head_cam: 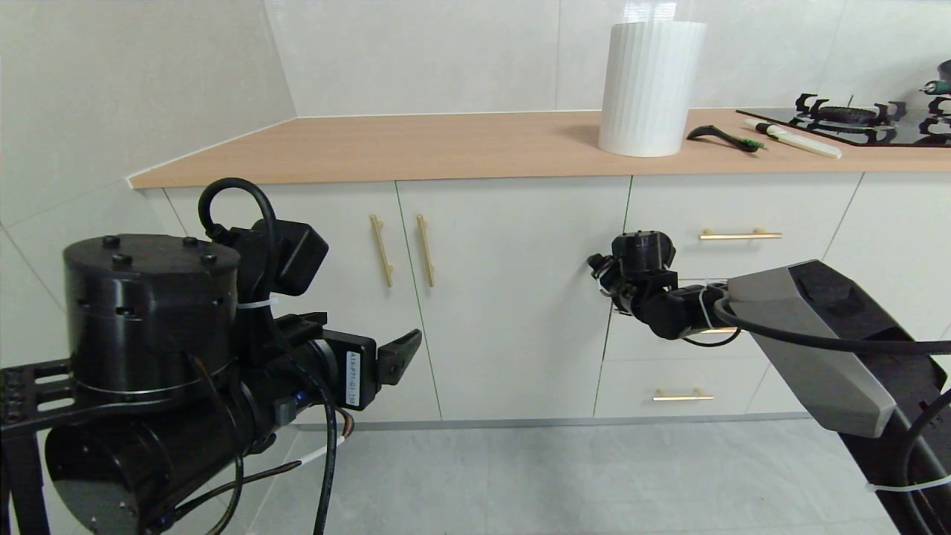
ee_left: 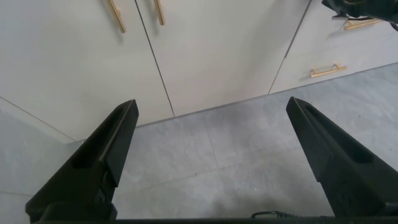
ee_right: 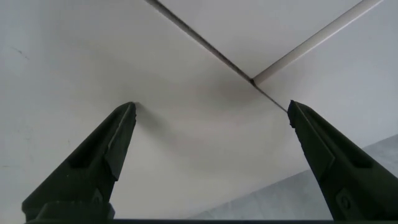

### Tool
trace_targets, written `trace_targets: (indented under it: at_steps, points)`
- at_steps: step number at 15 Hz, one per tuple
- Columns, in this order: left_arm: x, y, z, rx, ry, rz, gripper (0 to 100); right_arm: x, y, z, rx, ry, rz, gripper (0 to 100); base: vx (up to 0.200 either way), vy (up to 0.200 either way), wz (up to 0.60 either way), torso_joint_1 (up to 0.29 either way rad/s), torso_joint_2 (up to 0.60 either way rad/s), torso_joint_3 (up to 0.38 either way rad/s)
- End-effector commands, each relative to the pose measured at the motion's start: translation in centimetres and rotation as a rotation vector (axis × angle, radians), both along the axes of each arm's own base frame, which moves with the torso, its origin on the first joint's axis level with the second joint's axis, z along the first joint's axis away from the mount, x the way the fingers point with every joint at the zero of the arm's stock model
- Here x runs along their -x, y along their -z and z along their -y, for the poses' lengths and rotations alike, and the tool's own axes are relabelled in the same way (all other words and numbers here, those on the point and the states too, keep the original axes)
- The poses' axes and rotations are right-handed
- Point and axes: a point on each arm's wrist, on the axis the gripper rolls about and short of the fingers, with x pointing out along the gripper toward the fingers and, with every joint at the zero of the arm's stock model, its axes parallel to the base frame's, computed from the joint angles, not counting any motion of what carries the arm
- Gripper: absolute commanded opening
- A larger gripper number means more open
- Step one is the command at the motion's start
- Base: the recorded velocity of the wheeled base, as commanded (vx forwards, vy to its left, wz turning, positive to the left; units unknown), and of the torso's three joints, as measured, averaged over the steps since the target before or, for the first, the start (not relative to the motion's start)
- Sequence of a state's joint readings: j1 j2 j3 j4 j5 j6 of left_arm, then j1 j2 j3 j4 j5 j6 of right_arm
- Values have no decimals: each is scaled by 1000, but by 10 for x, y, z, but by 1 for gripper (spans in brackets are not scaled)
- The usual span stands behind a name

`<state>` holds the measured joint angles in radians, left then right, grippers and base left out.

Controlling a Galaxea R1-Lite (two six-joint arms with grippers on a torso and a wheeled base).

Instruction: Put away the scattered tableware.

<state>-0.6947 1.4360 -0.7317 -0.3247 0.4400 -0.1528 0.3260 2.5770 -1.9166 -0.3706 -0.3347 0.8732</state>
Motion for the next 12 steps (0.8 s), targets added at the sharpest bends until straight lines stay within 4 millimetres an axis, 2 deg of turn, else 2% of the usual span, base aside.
trace_targets:
  at_steps: [1, 3, 5, 6, 7, 8, 9, 11, 12]
  points:
    - [0, 0, 0, 0, 0, -1, 100, 9, -17, -2, 3, -1, 11, 100, 0, 0, 0, 0, 0, 0]
    - [-1, -1, -2, 1, -9, 3, 100, 32, -40, -13, 12, -37, 10, 100, 0, 0, 0, 0, 0, 0]
    - [5, -11, -10, 31, -18, 38, 100, 87, -86, -14, 59, -49, 17, 100, 0, 0, 0, 0, 0, 0]
    - [10, -16, -14, 45, -20, 57, 100, 118, -107, -4, 79, -30, 24, 100, 0, 0, 0, 0, 0, 0]
    - [25, -21, -26, 64, -19, 82, 100, 167, -132, 17, 108, -20, 49, 100, 0, 0, 0, 0, 0, 0]
    - [30, -20, -30, 67, -19, 87, 100, 178, -137, 22, 118, -23, 57, 100, 0, 0, 0, 0, 0, 0]
    - [58, -12, -54, 79, -26, 107, 100, 242, -150, 51, 193, -39, 107, 100, 0, 0, 0, 0, 0, 0]
    - [99, 6, -93, 47, -58, 154, 100, 321, -146, 88, 347, -64, 177, 100, 0, 0, 0, 0, 0, 0]
    - [111, 13, -104, 29, -81, 169, 100, 343, -144, 98, 386, -68, 205, 100, 0, 0, 0, 0, 0, 0]
